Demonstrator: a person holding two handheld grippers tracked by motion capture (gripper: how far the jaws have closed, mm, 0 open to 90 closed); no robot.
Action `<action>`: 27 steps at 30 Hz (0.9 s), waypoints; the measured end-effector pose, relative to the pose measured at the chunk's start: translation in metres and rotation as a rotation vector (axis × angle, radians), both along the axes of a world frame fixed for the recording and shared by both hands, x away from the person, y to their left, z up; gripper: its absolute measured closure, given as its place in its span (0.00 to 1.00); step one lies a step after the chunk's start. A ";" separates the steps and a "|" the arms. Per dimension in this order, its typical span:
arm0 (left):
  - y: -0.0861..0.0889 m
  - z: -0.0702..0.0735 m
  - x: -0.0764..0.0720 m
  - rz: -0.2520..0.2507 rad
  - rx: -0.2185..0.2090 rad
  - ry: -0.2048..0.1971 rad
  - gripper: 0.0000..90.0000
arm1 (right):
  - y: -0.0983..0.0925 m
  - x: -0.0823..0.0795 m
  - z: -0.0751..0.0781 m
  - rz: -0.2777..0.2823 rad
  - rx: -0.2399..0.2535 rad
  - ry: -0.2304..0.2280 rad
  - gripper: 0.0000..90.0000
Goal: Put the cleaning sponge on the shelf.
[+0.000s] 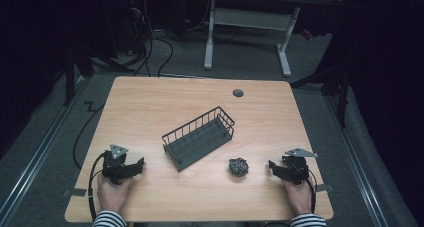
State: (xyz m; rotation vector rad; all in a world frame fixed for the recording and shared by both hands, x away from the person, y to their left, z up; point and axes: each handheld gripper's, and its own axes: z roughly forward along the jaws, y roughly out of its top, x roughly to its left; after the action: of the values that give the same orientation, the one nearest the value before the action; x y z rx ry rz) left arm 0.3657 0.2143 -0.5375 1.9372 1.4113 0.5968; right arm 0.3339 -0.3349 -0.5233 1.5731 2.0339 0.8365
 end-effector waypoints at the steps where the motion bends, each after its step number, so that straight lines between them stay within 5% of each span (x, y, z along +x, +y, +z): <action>1: 0.000 0.000 0.000 0.000 0.000 0.000 0.23 | 0.000 -0.002 0.001 0.006 0.007 -0.003 0.43; 12: 0.000 0.000 0.000 0.000 0.000 0.000 0.23 | 0.013 -0.025 0.021 0.097 0.059 -0.056 0.41; 27: 0.000 0.000 0.000 -0.001 0.000 0.001 0.23 | 0.039 -0.050 0.029 0.197 0.079 -0.090 0.39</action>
State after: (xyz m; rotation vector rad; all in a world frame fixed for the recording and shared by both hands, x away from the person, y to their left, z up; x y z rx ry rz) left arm 0.3657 0.2142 -0.5374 1.9390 1.4106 0.5952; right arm 0.2834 -0.2961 -0.4940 1.3635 2.1381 1.0519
